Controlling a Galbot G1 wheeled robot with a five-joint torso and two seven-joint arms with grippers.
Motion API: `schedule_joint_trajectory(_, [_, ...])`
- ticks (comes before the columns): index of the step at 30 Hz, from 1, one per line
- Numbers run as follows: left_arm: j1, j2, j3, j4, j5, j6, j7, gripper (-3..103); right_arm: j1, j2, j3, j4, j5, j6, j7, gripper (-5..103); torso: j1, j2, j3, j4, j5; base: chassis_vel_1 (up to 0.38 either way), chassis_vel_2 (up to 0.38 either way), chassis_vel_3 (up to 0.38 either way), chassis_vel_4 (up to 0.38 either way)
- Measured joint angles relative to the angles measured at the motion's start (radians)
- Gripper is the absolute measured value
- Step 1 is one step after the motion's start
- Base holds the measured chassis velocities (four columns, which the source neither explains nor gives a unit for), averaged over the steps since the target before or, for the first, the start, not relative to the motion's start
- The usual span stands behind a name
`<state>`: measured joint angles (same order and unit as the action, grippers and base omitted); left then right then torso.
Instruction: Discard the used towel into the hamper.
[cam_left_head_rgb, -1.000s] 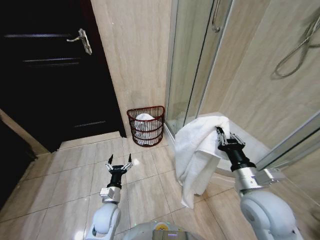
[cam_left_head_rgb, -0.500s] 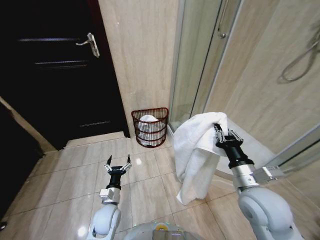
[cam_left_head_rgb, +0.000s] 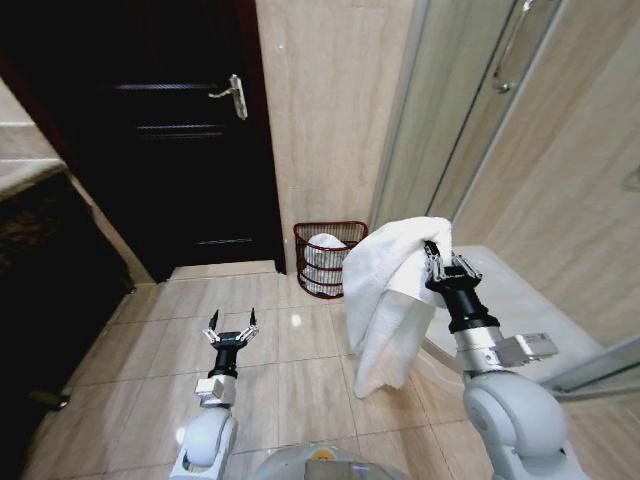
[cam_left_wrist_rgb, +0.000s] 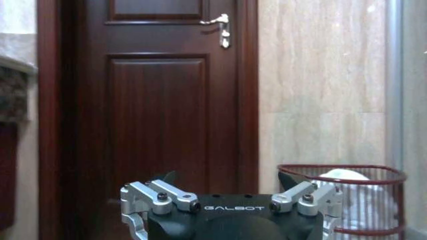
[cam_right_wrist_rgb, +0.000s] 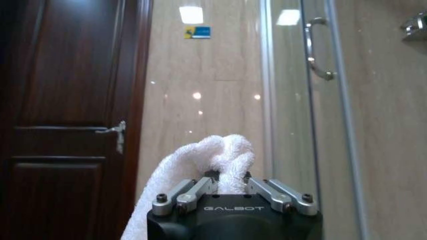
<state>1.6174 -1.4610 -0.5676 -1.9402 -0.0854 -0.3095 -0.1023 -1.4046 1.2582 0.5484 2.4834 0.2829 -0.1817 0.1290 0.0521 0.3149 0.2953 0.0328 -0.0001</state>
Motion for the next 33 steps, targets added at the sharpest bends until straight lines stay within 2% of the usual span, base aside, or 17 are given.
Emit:
schedule_joint_trajectory(11, [0.012, 0.003, -0.023, 0.008, -0.006, -0.060, 0.005, 100, 0.000, 0.028, -0.037, -0.012, -0.039, 0.001, 0.000, 13, 0.016, 0.046, 0.031, 0.0000, 0.0000, 0.044, 0.052, 0.036, 0.025])
schedule_joint_trajectory(20, [0.021, -0.008, -0.017, 0.012, -0.007, -0.104, 0.007, 100, -0.004, 0.035, -0.044, -0.015, -0.052, 0.002, 0.000, 13, 0.017, 0.050, 0.033, -0.0002, 0.0000, 0.005, 0.004, -0.006, -0.002])
schedule_joint_trajectory(33, [0.054, -0.017, -0.048, 0.005, 0.009, -0.105, 0.004, 100, -0.008, 0.040, -0.054, -0.018, -0.069, 0.009, -0.007, 13, 0.015, 0.045, 0.030, -0.0001, 0.0001, 0.023, 0.029, -0.033, -0.036])
